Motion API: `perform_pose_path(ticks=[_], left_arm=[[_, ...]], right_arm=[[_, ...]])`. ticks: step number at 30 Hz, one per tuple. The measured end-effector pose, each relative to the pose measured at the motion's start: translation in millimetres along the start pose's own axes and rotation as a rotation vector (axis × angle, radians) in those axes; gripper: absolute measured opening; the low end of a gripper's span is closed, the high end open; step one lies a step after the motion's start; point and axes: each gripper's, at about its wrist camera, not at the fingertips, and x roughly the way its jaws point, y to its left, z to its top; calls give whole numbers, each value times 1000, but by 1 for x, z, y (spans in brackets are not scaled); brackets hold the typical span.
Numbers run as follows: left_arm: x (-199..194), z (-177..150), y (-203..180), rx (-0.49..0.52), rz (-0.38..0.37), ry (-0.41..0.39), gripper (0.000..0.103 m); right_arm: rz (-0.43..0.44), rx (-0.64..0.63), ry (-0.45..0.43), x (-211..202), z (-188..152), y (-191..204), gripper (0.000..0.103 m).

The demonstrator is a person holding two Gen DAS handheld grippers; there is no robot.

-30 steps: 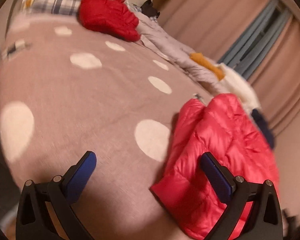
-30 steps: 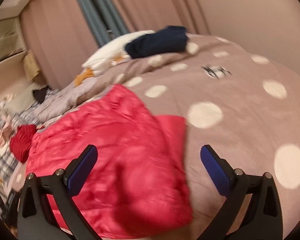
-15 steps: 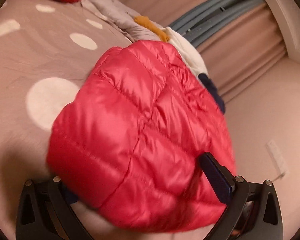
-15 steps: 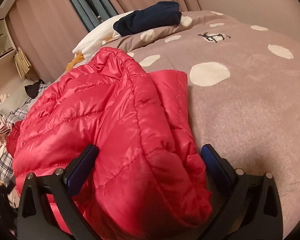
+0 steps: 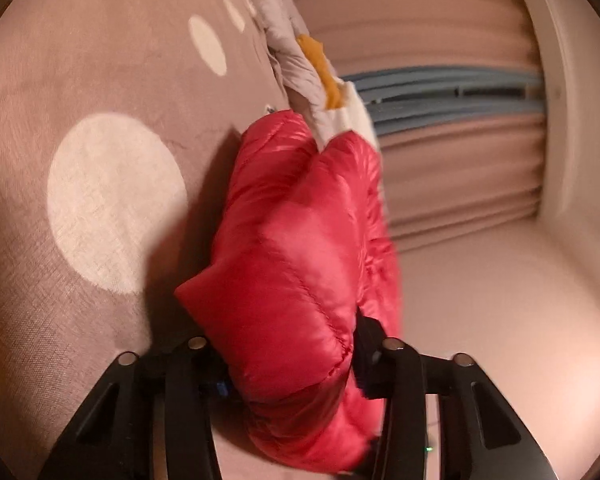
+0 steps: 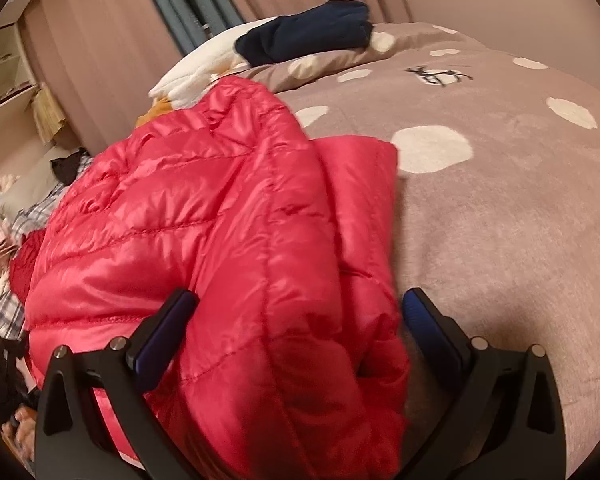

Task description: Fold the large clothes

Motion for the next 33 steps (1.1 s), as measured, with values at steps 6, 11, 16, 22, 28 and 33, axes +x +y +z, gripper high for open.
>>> perform_pose_path(ticks=[6,11,16,22,28,33], left_arm=[[18,-3,-32,153,31,63,86],[53,-3,-40,204,39,195,84],[48,9,-15,63,14,159,39],[34,-15,-50,263,215,58,34],[17,-21,-65,341,275,7,32],[17,-25,-67,379,310,-9,32]], right_arm=[[-7,-14,5,1,0,4,103],[-2,-10,5,1,-1,4,103],[3,-13,3,1,-1,4,103],[-20,-32,11,3,-1,8,103],[-140,-175,-13,-12,6,37,99],[-195,-292,-152,-60,22,79,98]])
